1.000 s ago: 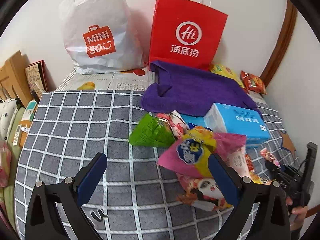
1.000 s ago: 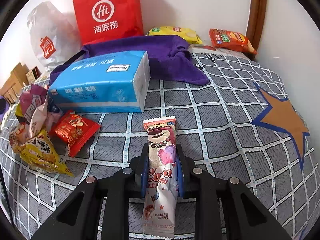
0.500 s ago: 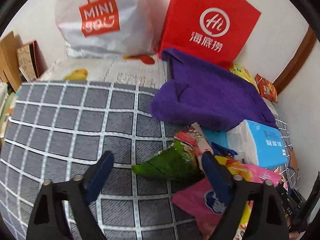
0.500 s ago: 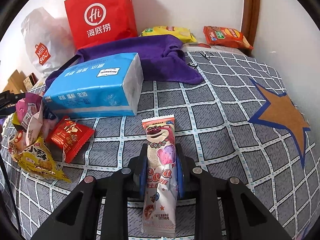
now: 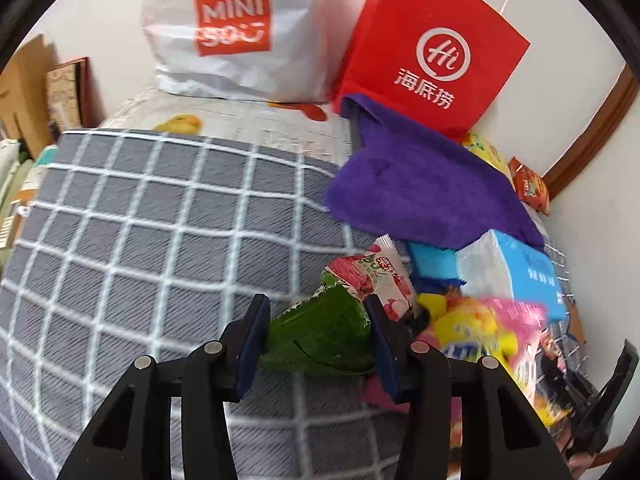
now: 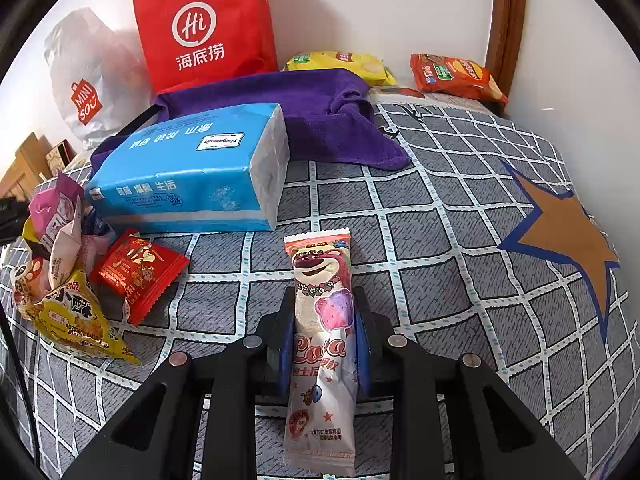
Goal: Organize snacks
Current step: 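Grasp the green triangular snack packet with the left gripper while the right gripper holds the stick, then carry both snacks over the purple towel and open the right gripper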
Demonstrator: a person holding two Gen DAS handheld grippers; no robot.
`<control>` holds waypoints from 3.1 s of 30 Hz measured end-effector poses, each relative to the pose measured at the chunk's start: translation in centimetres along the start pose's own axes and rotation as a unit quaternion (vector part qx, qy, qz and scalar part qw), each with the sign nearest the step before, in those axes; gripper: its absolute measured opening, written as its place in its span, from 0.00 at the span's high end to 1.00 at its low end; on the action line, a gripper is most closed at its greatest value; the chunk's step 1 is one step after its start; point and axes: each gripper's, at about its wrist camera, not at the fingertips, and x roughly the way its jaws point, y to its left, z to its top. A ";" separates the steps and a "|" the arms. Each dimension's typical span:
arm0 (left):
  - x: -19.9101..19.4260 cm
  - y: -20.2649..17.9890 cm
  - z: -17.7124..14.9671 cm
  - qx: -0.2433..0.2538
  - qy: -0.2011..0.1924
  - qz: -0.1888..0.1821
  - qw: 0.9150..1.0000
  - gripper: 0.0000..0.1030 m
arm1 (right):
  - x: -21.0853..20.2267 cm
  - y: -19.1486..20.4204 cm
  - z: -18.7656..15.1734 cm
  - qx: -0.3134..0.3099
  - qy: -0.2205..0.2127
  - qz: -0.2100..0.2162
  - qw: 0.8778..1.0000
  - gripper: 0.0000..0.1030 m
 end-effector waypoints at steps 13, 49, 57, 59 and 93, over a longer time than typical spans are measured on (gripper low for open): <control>-0.3 0.6 -3.2 -0.016 0.022 -0.027 0.999 0.48 | 0.0 -0.1 0.0 0.000 0.000 0.000 1.000 0.75; -8.7 -13.3 0.4 0.112 -0.021 -0.120 0.986 0.66 | -11.2 3.9 7.5 0.009 -0.069 -0.009 0.998 0.79; -8.9 -15.7 3.3 0.125 -0.027 -0.124 0.984 0.66 | -11.4 4.4 11.1 0.010 -0.083 0.005 0.997 0.79; -8.7 -16.0 4.1 0.127 -0.029 -0.125 0.984 0.66 | -11.2 4.7 12.1 0.007 -0.084 0.004 0.996 0.79; 0.4 -16.5 15.8 0.121 -0.001 -0.093 0.988 0.66 | -1.1 4.9 25.8 -0.011 -0.080 0.028 0.996 0.79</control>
